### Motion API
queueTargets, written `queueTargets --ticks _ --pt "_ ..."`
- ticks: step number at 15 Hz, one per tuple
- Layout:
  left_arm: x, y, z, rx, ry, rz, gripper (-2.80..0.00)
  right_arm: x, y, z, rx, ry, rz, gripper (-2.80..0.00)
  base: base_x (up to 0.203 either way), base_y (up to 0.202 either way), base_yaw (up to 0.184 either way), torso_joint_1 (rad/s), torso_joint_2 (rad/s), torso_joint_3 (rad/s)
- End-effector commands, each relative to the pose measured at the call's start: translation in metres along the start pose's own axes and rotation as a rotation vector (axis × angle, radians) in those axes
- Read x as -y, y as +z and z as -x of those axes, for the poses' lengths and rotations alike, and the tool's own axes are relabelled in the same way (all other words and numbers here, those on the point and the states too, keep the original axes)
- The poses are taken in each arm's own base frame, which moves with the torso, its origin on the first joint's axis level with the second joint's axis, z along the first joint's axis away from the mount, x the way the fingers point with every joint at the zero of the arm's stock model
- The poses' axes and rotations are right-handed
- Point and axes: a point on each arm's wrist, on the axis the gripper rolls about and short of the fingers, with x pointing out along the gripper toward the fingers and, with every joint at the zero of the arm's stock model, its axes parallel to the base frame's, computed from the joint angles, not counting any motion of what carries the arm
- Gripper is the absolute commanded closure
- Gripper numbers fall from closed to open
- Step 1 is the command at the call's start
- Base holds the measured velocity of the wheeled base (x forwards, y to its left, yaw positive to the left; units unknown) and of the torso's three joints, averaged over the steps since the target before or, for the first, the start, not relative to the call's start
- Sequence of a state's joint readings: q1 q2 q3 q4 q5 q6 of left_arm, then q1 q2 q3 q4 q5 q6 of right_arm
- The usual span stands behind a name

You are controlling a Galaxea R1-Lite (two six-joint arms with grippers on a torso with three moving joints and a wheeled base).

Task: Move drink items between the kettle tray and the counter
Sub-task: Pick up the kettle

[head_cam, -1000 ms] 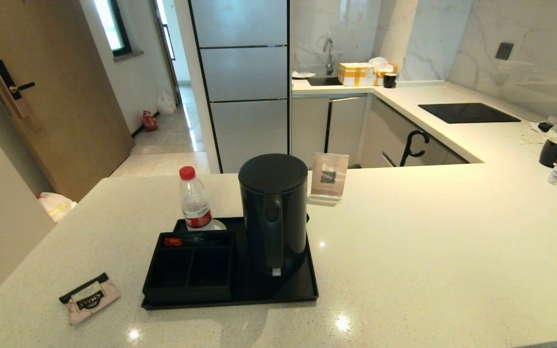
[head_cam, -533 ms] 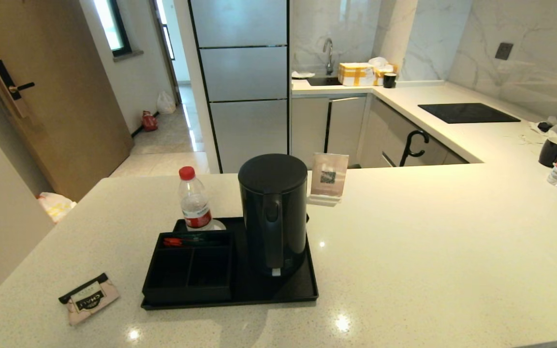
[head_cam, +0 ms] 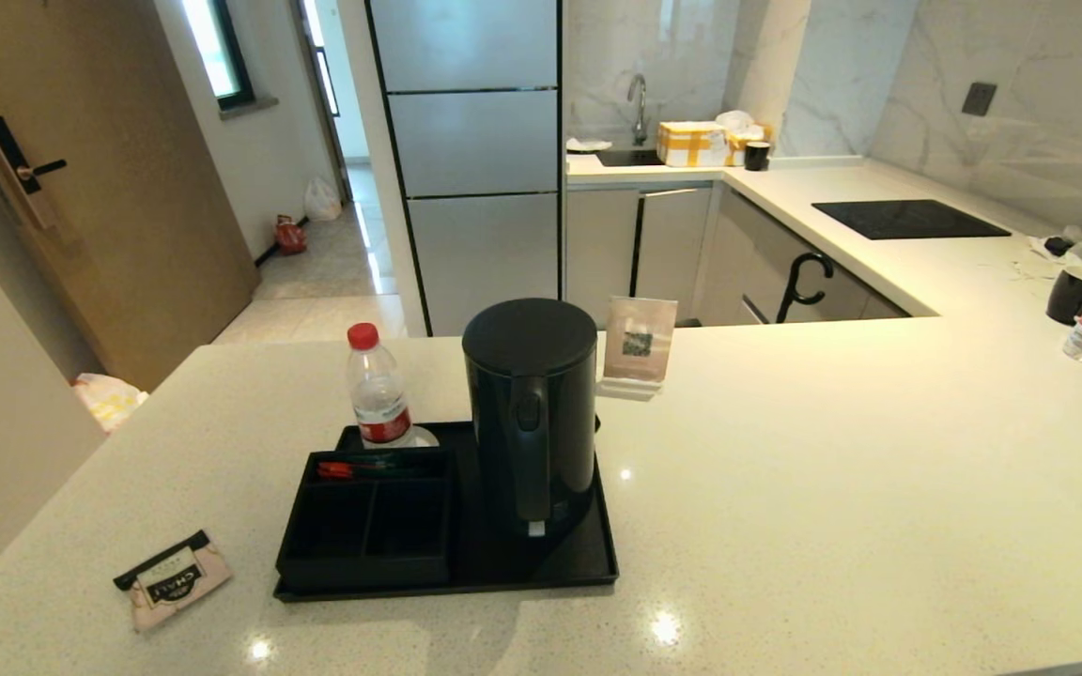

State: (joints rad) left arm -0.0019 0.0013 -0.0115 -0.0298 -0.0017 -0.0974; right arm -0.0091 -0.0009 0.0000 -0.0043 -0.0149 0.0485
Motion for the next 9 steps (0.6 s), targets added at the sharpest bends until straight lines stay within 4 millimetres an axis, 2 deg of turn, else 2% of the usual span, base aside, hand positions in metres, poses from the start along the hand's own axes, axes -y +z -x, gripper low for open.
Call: queueTargets --ticks 1,9 --pt "-0.0002 -0.0017 -0.0005 -0.005 0.001 0.001 0.00 0.0000 0.0001 -0.0001 0.000 -0.001 -0.001 0.00 0.000 0.000 0.000 0.000 0.00 0.000" --pt "-0.0002 -0.0017 -0.0005 -0.005 0.001 0.001 0.00 0.0000 0.0001 -0.0001 0.000 -0.001 -0.001 0.00 0.000 0.000 0.000 0.000 0.00 0.000"
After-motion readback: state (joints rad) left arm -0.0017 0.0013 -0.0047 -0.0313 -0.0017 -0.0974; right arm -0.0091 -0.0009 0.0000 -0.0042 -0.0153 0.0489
